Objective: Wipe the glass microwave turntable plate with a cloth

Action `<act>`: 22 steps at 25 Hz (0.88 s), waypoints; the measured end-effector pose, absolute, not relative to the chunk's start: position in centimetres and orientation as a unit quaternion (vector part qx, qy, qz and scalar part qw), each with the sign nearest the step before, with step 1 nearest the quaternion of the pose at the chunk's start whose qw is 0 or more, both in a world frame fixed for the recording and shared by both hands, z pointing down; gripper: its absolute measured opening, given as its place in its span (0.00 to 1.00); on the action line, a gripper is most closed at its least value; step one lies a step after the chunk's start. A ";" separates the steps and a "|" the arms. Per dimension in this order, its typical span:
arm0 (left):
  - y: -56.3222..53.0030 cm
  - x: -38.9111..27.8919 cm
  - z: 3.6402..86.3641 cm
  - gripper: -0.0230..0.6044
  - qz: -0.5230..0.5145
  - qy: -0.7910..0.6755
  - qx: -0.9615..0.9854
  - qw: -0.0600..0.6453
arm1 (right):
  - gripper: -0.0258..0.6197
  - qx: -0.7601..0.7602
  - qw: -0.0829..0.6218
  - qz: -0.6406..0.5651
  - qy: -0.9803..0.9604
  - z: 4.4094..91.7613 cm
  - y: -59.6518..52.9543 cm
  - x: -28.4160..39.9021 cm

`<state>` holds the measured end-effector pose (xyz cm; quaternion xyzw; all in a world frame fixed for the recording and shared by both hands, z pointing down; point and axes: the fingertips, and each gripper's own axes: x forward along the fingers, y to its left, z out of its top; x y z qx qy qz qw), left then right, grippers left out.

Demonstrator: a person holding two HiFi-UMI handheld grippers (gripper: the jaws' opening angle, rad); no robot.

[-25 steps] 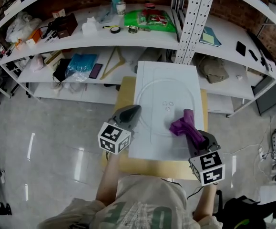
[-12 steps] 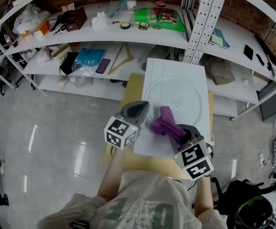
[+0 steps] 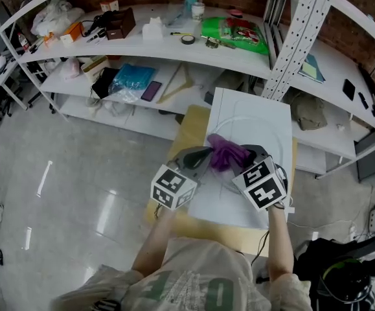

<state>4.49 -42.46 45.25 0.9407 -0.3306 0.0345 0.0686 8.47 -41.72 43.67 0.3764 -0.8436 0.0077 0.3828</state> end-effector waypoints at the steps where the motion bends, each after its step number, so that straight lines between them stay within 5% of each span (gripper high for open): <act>1: -42.5 4.5 45.2 0.04 0.034 -0.331 0.941 0.069 | 0.12 0.381 0.384 0.005 -0.841 43.6 -42.4 8.5; 13: -42.6 4.4 45.1 0.04 0.034 -0.334 0.940 0.065 | 0.12 0.465 0.312 0.016 -0.828 40.8 -47.5 10.5; 22: -42.6 4.5 45.2 0.04 0.040 -0.335 0.939 0.063 | 0.12 0.444 0.372 0.001 -0.815 43.3 -47.3 9.3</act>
